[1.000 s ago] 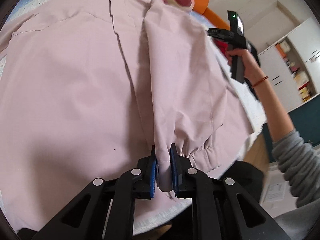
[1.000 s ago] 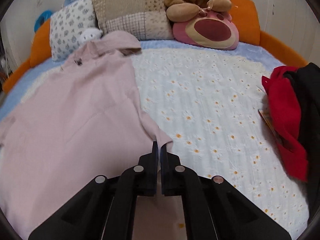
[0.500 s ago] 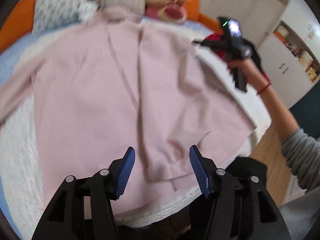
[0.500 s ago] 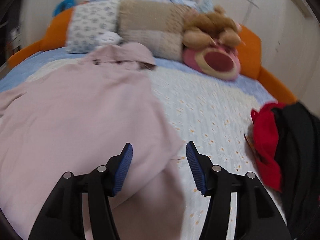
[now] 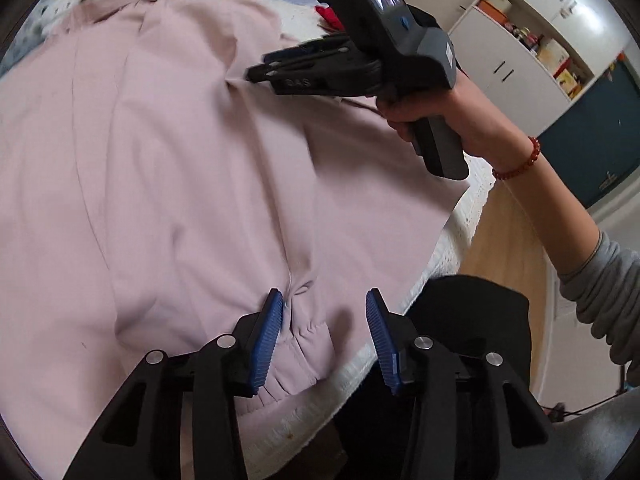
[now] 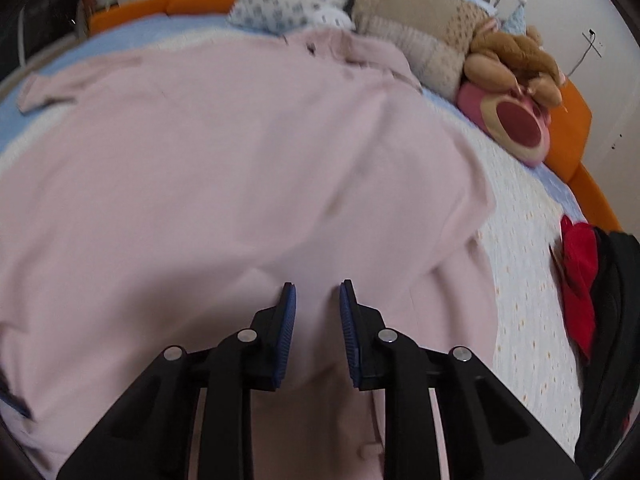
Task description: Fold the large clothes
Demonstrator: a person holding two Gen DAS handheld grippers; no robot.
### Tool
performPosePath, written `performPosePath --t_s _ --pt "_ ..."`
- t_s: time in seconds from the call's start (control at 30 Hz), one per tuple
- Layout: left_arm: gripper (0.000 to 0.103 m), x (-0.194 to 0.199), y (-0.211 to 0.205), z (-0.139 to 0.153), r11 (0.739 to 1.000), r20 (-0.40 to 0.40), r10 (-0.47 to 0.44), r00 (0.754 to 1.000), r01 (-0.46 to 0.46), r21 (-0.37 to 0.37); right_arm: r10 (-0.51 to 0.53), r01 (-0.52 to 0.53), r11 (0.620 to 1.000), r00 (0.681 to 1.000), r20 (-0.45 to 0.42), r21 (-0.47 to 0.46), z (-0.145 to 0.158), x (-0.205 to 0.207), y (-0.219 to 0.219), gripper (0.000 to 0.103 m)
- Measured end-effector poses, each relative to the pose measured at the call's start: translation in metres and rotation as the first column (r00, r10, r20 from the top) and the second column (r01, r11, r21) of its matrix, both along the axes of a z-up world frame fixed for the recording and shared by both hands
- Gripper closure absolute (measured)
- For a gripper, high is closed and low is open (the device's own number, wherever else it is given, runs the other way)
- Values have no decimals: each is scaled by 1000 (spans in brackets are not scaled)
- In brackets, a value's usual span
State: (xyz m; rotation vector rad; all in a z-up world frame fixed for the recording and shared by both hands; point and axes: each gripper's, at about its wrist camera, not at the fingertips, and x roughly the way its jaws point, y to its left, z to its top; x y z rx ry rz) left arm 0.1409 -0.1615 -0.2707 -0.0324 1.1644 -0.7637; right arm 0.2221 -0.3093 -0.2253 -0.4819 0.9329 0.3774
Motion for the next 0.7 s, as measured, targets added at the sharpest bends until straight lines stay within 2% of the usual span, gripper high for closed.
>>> performPosePath --t_s 0.07,0.17,0.23,0.3,0.4,0.43,0.5,0.6,0.7 --pt "57 3 1 -3 1000 -7 4 1000 -4 -7 -14 14 1000 1000 -15 10 -9 1 -5 81" --pt "57 5 2 3 1000 -6 5 1000 -5 -18 -25 25 1000 1000 -4 0 -7 1 -2 80" --pt "55 2 8 19 999 31 5 1000 -4 -34 -27 27 1000 999 23 6 5 -4 0 79" --pt "48 -3 16 33 999 85 14 996 -10 -49 -25 23 999 999 48 49 20 -12 2 79" --pt "45 -6 30 43 998 122 48 991 -41 -55 27 -32 993 999 41 112 35 -27 15 79" --pt "45 -3 37 42 997 112 57 992 -50 -62 58 -59 989 998 11 132 34 -30 21 79" --pt "45 12 49 29 995 76 103 992 -101 -21 91 -82 986 994 -58 146 22 -30 32 79" --pt "48 27 58 3 988 17 148 989 -149 31 107 -100 993 988 -114 66 -6 -24 45 79" --pt "48 30 66 -2 990 -5 140 990 -141 -20 127 -119 989 988 -83 90 15 -11 50 79"
